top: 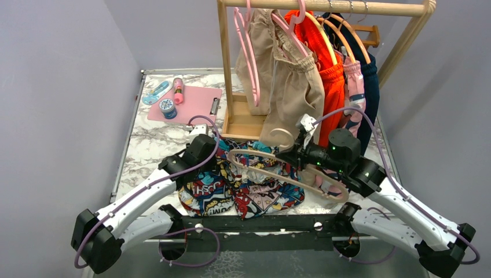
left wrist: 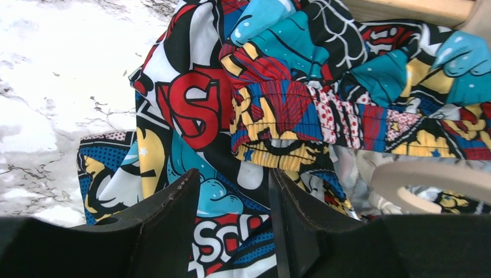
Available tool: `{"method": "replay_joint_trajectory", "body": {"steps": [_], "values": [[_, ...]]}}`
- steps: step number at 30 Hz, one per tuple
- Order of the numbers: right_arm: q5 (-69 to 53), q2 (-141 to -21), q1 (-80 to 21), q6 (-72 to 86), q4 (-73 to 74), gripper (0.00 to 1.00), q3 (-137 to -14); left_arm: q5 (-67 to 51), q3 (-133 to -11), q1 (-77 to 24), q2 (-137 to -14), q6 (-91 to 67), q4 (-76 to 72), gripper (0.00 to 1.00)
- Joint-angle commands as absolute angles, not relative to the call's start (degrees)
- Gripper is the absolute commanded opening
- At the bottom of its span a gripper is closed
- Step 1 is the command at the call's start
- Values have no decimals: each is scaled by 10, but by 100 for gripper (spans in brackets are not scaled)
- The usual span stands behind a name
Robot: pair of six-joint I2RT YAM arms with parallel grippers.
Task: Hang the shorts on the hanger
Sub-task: Hang the shorts on the hanger.
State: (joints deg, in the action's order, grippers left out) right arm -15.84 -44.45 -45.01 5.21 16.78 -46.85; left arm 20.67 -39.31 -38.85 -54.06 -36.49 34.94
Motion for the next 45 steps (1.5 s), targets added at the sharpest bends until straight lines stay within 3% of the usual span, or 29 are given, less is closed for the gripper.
{"method": "replay_joint_trajectory", "body": {"steps": [1,10,27,33,45], "values": [[-192,-459,-453,33,181,1,-471,217,-380,-379,-556,-349,311,50],[-148,-492,-454,35,177,1,-485,211,-379,-352,-547,-347,304,50],[-188,-536,-511,21,184,1,-478,92,-368,-308,-554,-284,275,53],[-125,-543,-512,24,173,1,-475,83,-361,-308,-544,-281,276,54],[-123,-543,-512,27,165,1,-469,113,-371,-308,-603,-227,272,53]]}}
